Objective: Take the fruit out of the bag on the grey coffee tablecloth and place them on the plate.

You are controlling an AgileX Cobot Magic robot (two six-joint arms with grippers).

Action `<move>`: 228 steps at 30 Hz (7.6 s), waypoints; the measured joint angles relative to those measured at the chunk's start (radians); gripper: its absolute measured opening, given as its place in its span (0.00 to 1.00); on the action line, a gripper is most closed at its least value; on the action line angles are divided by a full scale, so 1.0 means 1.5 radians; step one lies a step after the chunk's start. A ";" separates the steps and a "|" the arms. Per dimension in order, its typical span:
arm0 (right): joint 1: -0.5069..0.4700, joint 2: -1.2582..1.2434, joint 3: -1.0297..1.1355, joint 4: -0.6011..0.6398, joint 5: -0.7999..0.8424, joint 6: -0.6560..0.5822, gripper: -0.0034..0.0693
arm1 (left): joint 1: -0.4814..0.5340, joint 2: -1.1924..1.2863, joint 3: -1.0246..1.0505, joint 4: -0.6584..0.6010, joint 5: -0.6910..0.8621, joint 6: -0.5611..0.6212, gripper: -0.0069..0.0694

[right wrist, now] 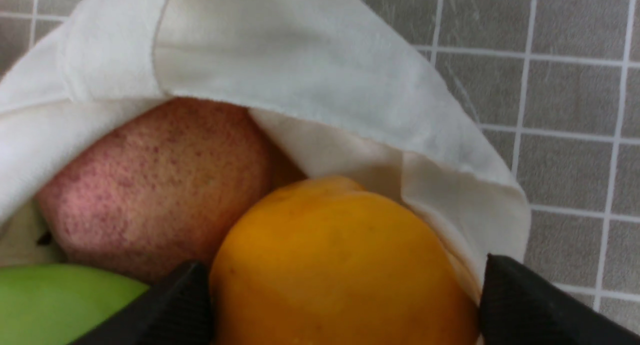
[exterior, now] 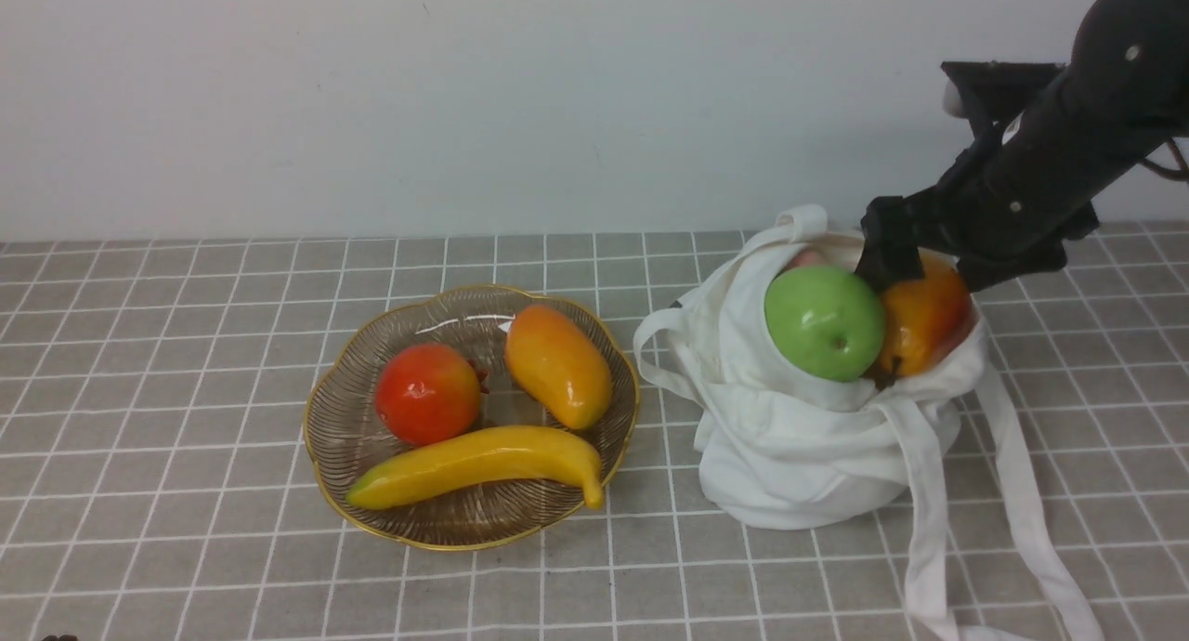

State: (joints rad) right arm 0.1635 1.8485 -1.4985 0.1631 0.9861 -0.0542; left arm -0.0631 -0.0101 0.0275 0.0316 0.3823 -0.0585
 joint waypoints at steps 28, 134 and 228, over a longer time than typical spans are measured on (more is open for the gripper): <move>0.000 -0.146 -0.040 0.068 0.052 -0.025 0.86 | 0.000 0.000 0.000 0.000 0.000 0.000 0.08; 0.315 -1.242 0.778 -0.285 -0.740 0.275 0.03 | 0.000 0.000 0.000 0.000 0.000 0.000 0.08; -0.122 -1.242 1.014 -0.141 -0.403 0.019 0.03 | 0.000 0.000 0.000 0.000 0.001 0.000 0.08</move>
State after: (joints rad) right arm -0.0193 -0.0150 0.0220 -0.0484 0.3810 -0.0263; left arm -0.0631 -0.0101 0.0275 0.0316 0.3833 -0.0585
